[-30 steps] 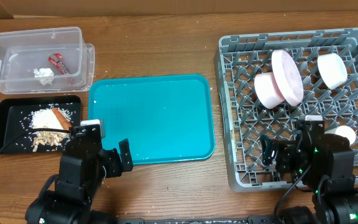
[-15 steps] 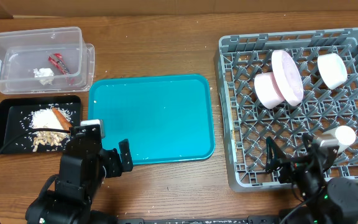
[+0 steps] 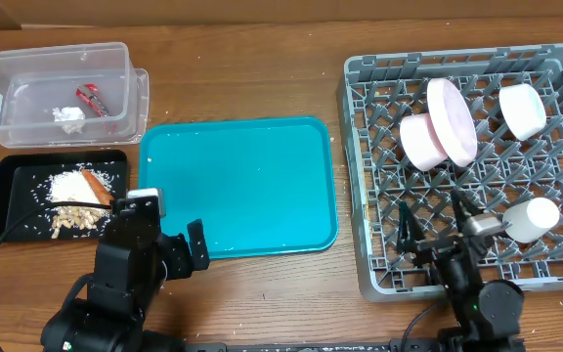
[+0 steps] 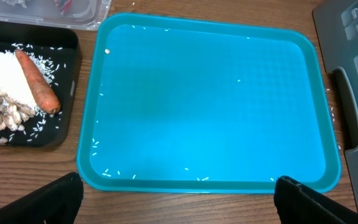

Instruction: Sort waste into correct bins and load items into the dishwasher

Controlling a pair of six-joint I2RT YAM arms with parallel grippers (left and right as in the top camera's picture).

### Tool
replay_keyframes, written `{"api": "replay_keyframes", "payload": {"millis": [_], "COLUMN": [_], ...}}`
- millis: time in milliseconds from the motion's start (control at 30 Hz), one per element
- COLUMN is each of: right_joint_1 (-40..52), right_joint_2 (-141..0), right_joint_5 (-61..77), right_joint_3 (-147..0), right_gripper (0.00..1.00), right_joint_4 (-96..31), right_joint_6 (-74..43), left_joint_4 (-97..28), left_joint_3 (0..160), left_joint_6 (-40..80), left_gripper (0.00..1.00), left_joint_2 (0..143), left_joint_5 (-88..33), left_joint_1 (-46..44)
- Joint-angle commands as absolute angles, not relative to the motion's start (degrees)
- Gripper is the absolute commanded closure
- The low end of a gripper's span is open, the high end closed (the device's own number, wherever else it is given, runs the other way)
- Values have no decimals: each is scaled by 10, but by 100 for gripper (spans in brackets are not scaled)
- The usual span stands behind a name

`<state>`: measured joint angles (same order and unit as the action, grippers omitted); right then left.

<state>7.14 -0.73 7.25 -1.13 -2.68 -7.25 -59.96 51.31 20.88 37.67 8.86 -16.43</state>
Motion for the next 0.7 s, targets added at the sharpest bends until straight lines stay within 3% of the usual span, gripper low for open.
{"api": "replay_keyframes", "payload": {"millis": [0, 667], "right_joint_1": [73, 74], "right_joint_2": [-2, -2], "right_joint_5": [80, 80], "right_joint_3": [-5, -5], "right_gripper": [0, 0], "right_joint_4": [-43, -41], "right_joint_6": [-50, -26], "left_joint_4": [-598, -598], "left_joint_3": [510, 510], "left_joint_6": [215, 215], "left_gripper": [0, 0], "left_joint_2": [375, 375], "left_joint_5": [96, 95], "left_joint_1": [-167, -167]}}
